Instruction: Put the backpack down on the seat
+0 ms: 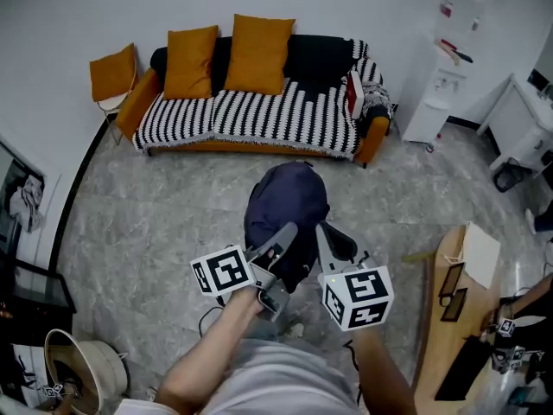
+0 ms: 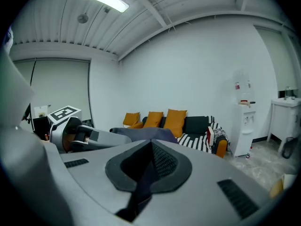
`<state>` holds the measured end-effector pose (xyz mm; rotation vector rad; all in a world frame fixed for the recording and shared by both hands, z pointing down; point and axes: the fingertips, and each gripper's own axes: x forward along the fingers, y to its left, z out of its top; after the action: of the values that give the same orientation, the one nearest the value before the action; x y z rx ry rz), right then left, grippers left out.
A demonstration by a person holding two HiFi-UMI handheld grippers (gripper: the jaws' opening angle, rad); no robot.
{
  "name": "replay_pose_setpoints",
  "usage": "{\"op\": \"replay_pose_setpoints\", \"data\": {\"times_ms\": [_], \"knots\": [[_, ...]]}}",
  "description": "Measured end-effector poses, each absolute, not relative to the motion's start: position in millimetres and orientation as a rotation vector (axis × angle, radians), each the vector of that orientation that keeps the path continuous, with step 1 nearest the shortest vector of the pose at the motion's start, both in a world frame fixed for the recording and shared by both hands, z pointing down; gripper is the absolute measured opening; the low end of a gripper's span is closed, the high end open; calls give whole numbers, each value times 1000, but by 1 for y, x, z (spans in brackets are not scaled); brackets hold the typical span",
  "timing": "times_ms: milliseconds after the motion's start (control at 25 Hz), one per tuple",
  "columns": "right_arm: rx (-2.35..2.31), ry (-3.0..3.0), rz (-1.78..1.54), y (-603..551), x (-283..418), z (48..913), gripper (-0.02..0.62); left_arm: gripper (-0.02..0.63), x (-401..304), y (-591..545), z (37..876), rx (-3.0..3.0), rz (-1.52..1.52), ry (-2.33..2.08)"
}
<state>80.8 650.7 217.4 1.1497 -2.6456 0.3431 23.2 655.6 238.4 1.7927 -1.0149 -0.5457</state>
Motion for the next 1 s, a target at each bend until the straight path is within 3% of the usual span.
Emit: {"op": "replay_pose_setpoints", "data": {"times_ms": [1000], "knots": [[1195, -2553, 397, 496, 24, 249, 2, 44, -35, 494, 267, 1784, -506, -941]]}}
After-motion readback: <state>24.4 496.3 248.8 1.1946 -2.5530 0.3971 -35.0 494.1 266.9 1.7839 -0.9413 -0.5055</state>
